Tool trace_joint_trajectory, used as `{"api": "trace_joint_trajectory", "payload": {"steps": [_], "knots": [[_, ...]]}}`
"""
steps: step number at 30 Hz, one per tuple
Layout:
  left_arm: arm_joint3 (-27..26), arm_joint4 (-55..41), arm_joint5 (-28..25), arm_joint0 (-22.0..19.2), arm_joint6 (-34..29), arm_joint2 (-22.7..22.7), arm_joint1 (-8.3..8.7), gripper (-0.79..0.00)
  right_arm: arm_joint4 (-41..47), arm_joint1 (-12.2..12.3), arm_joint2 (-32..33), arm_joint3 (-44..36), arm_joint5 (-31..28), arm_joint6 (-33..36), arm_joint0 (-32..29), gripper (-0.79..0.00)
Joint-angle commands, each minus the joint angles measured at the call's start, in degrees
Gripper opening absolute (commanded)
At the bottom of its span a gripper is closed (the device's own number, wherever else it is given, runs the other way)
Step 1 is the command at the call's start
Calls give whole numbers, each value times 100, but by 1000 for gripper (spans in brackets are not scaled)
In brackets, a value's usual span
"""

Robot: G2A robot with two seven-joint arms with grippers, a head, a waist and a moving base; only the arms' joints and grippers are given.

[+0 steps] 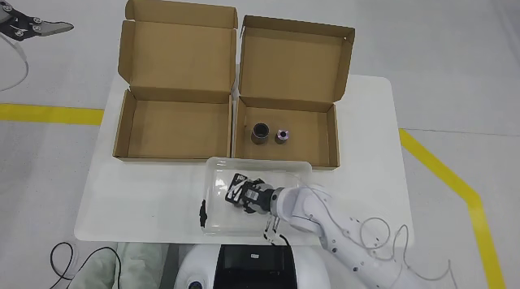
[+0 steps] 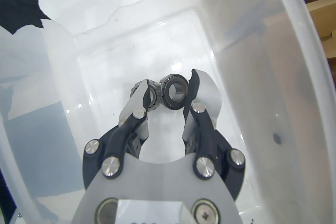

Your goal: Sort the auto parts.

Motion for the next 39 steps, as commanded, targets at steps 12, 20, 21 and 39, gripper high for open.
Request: {"api": "trace_joint_trajectory", "payload": {"steps": [12,20,21,39], "knots": [[0,0,0,0,0,0,0,0,168,-22,112,112,171,-15,-11,-785],[0,0,0,0,0,0,0,0,81,54,331,-128,262,-137,-249,-785],[0,0,0,0,0,0,0,0,56,68,363,-177,273,-160,-293,-785],[0,0,0,0,0,0,0,0,-229,174,644,-408,492,-180,-631,-785]]}}
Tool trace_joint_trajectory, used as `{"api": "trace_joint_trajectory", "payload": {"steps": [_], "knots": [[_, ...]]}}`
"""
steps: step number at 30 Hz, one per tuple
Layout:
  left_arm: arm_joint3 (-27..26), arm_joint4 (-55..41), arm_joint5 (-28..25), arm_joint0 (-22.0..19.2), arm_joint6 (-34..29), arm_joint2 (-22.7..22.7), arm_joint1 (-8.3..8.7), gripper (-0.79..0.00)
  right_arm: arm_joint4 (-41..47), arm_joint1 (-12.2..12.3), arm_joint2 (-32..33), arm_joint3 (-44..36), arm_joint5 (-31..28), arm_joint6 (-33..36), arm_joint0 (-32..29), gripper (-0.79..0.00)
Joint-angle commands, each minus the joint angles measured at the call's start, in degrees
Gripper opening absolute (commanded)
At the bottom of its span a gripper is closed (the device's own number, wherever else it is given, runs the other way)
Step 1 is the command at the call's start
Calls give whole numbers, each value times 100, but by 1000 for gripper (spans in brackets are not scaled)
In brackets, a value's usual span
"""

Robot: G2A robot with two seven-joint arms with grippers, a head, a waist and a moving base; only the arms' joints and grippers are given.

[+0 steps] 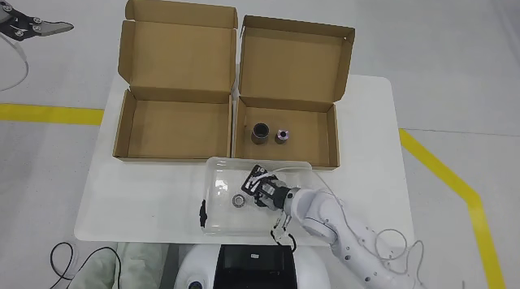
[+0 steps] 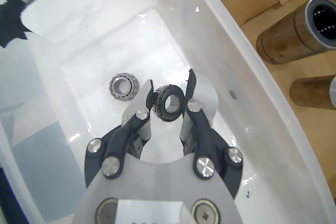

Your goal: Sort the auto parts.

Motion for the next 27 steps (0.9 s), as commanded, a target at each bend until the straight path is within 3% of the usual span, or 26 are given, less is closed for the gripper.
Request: {"api": "trace_joint_trajectory", "payload": {"steps": [1,7,8,11,12,19,21,25,27], "knots": [[0,0,0,0,0,0,0,0,-64,-26,-86,37,84,153,64,-785],[0,0,0,0,0,0,0,0,-328,-99,-363,65,155,484,225,-785],[0,0,0,0,0,0,0,0,-346,-108,-387,65,180,495,231,-573],[0,0,0,0,0,0,0,0,-375,-123,-417,63,214,467,234,-120],[0,0,0,0,0,0,0,0,-382,-126,-416,57,226,455,230,-3],[0,0,0,0,0,0,0,0,-479,-72,-307,-159,81,361,63,-3],[0,0,0,0,0,0,0,0,-506,-23,-219,-281,-44,324,-68,-95],[0,0,0,0,0,0,0,0,-599,85,12,-448,-330,316,-296,-397],[0,0,0,0,0,0,0,0,-644,131,109,-519,-453,336,-387,-431]]}}
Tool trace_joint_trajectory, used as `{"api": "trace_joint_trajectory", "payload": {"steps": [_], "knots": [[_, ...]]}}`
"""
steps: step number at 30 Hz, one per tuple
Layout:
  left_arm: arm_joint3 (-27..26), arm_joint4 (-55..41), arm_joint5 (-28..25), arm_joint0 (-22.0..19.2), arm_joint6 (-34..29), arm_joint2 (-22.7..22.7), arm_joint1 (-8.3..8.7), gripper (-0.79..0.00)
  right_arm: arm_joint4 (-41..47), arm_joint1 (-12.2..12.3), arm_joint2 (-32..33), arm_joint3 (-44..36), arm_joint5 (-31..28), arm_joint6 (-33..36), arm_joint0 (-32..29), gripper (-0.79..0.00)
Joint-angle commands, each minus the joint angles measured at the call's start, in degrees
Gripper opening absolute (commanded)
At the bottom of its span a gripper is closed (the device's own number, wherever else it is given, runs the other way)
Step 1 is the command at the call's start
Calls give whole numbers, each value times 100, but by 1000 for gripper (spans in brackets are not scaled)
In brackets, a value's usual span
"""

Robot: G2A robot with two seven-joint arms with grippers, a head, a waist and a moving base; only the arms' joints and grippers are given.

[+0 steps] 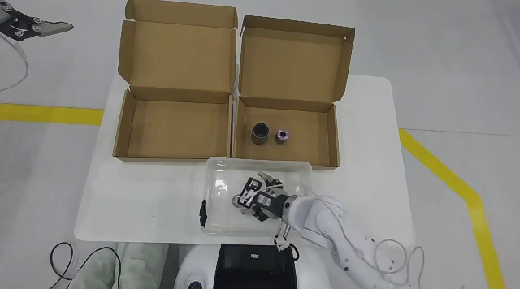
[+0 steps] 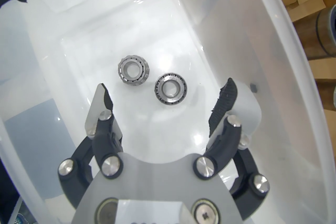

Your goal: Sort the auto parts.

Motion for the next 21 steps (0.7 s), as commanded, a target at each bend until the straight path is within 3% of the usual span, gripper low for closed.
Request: {"api": "trace_joint_trajectory", "payload": {"steps": [1,12,21], "knots": [[0,0,0,0,0,0,0,0,-31,33,66,-57,-110,33,-63,-428],[0,0,0,0,0,0,0,0,-14,14,-12,238,-231,-75,107,-456],[0,0,0,0,0,0,0,0,-97,-52,-178,460,-36,-86,278,-413]]}}
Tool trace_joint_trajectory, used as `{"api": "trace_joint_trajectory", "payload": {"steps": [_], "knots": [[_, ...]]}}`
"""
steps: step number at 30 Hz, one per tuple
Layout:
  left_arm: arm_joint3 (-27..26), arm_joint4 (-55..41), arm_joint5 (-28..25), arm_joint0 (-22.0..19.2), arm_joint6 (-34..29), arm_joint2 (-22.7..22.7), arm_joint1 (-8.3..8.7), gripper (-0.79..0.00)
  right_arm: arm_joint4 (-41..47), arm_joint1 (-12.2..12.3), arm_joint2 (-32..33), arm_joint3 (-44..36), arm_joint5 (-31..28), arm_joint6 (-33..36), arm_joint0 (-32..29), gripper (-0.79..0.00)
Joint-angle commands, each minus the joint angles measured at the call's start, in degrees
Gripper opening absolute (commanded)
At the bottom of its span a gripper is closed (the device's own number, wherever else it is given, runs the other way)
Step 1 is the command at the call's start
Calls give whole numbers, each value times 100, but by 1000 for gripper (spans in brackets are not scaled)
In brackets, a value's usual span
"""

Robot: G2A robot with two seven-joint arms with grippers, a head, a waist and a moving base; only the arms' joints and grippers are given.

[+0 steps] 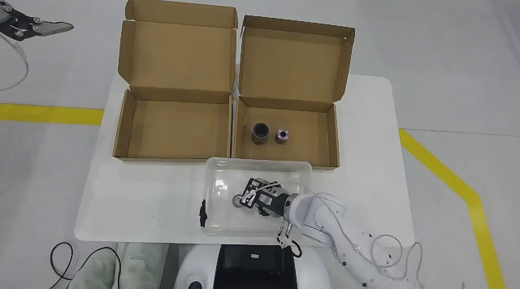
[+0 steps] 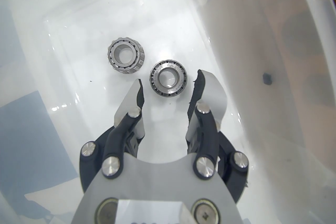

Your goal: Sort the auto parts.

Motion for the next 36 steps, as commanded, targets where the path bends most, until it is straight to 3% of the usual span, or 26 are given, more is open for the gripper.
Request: {"api": "trace_joint_trajectory", "payload": {"steps": [1,10,13,16,20,24,32,36], "knots": [[0,0,0,0,0,0,0,0,-13,-7,-19,25,14,-14,16,-413],[0,0,0,0,0,0,0,0,-43,-55,-113,166,88,-59,137,-440],[0,0,0,0,0,0,0,0,-72,-73,-148,188,126,-57,175,-499],[0,0,0,0,0,0,0,0,-143,-91,-201,197,149,-52,220,-619],[0,0,0,0,0,0,0,0,-177,-119,-253,257,171,-32,286,-662],[0,0,0,0,0,0,0,0,-344,-131,-289,160,256,-188,294,-785],[0,0,0,0,0,0,0,0,-618,-48,-139,-414,203,-252,35,-785],[0,0,0,0,0,0,0,0,-385,7,28,-521,-52,-709,-130,-785]]}}
